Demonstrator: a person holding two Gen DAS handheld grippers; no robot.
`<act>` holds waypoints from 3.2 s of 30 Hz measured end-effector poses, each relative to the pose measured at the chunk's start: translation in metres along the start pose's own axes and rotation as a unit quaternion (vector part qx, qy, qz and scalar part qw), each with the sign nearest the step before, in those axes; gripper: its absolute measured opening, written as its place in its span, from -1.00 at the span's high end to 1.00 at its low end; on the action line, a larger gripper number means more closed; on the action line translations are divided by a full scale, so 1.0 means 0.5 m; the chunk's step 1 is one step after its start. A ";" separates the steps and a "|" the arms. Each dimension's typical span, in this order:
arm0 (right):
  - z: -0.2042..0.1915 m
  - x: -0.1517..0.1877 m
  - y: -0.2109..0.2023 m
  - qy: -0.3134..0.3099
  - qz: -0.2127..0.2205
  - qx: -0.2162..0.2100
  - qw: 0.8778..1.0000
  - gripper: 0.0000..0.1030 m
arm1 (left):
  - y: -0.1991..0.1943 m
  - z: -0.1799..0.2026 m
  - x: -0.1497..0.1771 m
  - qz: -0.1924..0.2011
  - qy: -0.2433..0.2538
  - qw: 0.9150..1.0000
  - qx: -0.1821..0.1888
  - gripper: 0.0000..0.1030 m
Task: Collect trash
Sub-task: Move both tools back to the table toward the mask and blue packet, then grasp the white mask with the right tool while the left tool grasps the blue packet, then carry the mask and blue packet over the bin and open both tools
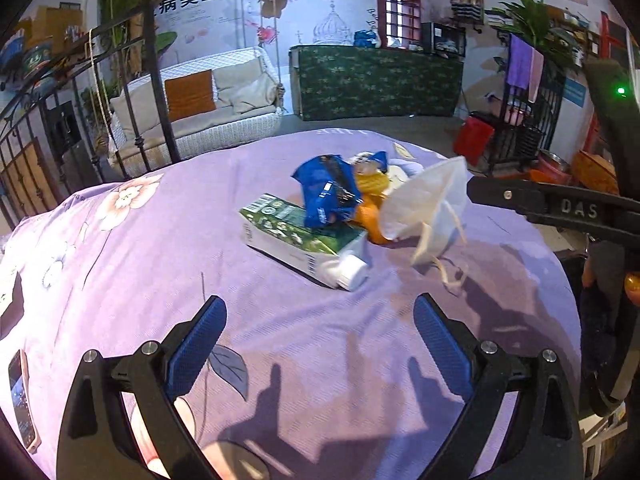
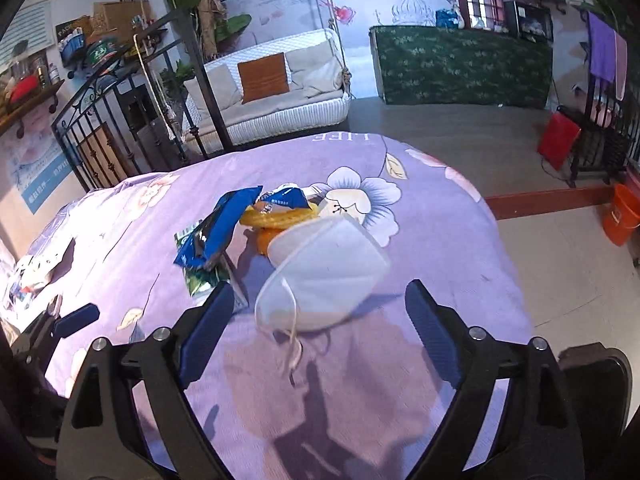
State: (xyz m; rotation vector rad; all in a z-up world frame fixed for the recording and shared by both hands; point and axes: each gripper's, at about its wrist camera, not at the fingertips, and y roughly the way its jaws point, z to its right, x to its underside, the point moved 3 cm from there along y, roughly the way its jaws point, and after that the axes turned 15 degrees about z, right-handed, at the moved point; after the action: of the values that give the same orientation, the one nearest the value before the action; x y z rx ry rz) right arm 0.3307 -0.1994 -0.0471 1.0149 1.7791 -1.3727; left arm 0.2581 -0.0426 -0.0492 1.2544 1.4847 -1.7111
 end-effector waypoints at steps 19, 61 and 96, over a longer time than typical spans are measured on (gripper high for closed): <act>0.040 0.044 0.147 0.024 -0.057 0.028 0.998 0.81 | 0.119 -0.019 -0.054 -0.019 -0.017 1.000 0.016 -0.80; 0.093 0.046 -0.183 0.006 0.071 0.048 0.996 0.93 | -0.030 0.072 -0.073 0.063 -0.057 0.995 0.044 0.43; 0.460 0.288 -0.320 0.089 -0.092 0.280 0.951 0.92 | -0.113 0.398 -0.001 0.039 0.014 0.973 0.225 0.43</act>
State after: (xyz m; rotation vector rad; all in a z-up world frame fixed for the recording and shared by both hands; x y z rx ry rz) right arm 0.1315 -0.4205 -0.1501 1.3207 1.6741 -2.0326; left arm 0.1515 -0.2190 -0.0321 1.5432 1.0727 -2.0546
